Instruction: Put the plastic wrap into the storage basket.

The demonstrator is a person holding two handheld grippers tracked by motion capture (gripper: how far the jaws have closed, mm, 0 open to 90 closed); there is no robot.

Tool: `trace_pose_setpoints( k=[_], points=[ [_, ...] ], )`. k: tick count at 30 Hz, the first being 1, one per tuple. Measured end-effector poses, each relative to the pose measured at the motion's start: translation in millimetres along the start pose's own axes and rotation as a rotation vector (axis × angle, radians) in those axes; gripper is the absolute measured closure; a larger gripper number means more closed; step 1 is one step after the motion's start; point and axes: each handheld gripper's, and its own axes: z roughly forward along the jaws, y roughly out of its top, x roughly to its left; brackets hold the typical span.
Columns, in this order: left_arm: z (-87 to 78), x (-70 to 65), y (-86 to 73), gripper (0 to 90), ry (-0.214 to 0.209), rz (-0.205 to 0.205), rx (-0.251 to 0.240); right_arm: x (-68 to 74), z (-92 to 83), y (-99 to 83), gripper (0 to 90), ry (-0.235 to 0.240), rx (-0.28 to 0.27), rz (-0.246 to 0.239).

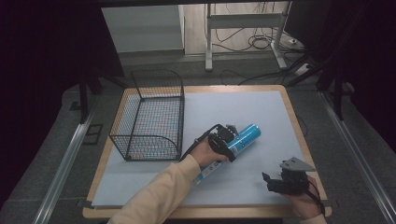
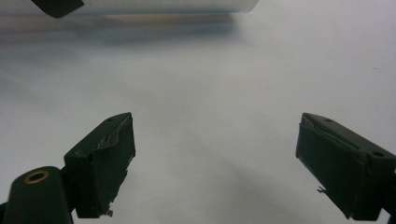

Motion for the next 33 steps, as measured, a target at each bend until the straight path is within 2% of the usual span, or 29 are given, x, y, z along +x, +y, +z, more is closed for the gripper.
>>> trace_pose_setpoints(
  k=[15, 23, 28, 33],
  points=[
    [-27.6, -2.6, 2.3, 31.7, 0.007, 0.057, -0.046, -1.6, -0.4, -0.2, 11.9, -0.008, -0.004, -0.002],
    [-44.9, -0.8, 2.7, 31.6, 0.019, 0.057, -0.079, -0.4, -0.4, 0.0, 11.9, -0.006, -0.009, -0.009],
    [-56.0, 2.2, 3.2, 31.7, 0.001, 0.046, -0.102, -0.6, -0.2, -0.1, 11.9, -0.006, -0.009, -0.007],
    [-66.0, 3.4, 4.8, 31.6, 0.007, 0.048, -0.122, -0.7, -0.1, -0.1, 11.9, -0.007, -0.009, -0.007]
  ],
)
